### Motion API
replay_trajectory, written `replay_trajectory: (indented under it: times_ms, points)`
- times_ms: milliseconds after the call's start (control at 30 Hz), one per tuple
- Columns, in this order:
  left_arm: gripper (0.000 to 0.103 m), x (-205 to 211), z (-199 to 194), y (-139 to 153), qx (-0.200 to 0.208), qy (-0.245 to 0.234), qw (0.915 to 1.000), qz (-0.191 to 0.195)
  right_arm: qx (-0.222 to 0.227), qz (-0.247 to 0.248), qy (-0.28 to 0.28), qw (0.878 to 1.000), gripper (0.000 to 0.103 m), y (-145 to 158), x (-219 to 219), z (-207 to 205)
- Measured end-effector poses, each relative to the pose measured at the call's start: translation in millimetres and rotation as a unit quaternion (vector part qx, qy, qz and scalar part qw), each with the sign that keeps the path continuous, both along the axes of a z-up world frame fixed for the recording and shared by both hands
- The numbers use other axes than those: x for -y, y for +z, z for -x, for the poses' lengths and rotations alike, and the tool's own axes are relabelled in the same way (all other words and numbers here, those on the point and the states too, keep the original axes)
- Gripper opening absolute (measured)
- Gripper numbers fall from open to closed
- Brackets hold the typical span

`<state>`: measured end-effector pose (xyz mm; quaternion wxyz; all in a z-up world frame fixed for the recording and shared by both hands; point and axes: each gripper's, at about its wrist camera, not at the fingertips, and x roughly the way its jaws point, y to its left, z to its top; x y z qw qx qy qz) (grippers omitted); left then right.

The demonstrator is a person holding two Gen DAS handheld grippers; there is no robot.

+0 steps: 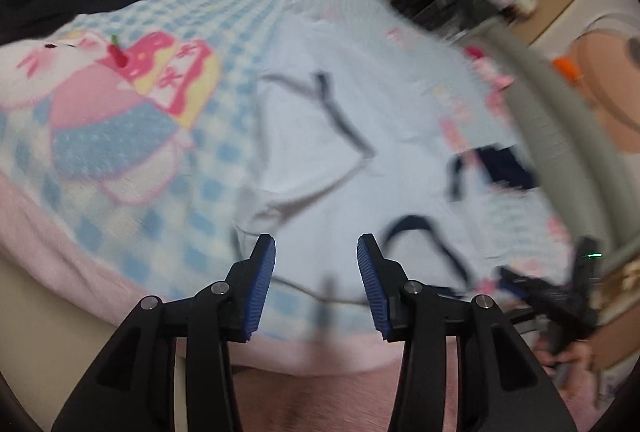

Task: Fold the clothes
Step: 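Press the folded shirt edge flat with both open grippers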

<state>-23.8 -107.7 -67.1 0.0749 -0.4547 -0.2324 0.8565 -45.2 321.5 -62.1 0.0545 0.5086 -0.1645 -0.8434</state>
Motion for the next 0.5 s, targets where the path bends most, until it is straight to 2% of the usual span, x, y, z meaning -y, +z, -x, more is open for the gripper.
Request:
replay_trajectory:
  times_ms: [133, 233, 300, 433, 500]
  points:
    - [0.042, 0.7, 4.5, -10.2, 0.017, 0.031, 0.9993, 0.011, 0.003, -0.015, -0.017, 1.000, 0.061, -8.7, -3.3, 10.1]
    - [0.042, -5.9, 0.1, -1.0, 0.000, 0.028, 0.9987, 0.043, 0.010, -0.025, -0.021, 0.999, 0.061, -11.3, -5.9, 12.8]
    - [0.042, -5.2, -4.0, 10.2, -0.026, 0.017, 0.9986, 0.043, 0.012, -0.024, -0.015, 1.000, 0.061, -10.1, -5.8, 13.7]
    - [0.042, 1.5, 8.9, 20.6, -0.046, 0.027, 0.9976, 0.045, 0.012, -0.023, -0.020, 0.999, 0.061, -11.6, -4.1, 18.2]
    - [0.041, 2.6, 22.0, 12.8, -0.031, 0.029, 0.9978, 0.052, 0.012, -0.023, -0.023, 0.999, 0.062, -12.7, -3.1, 20.6]
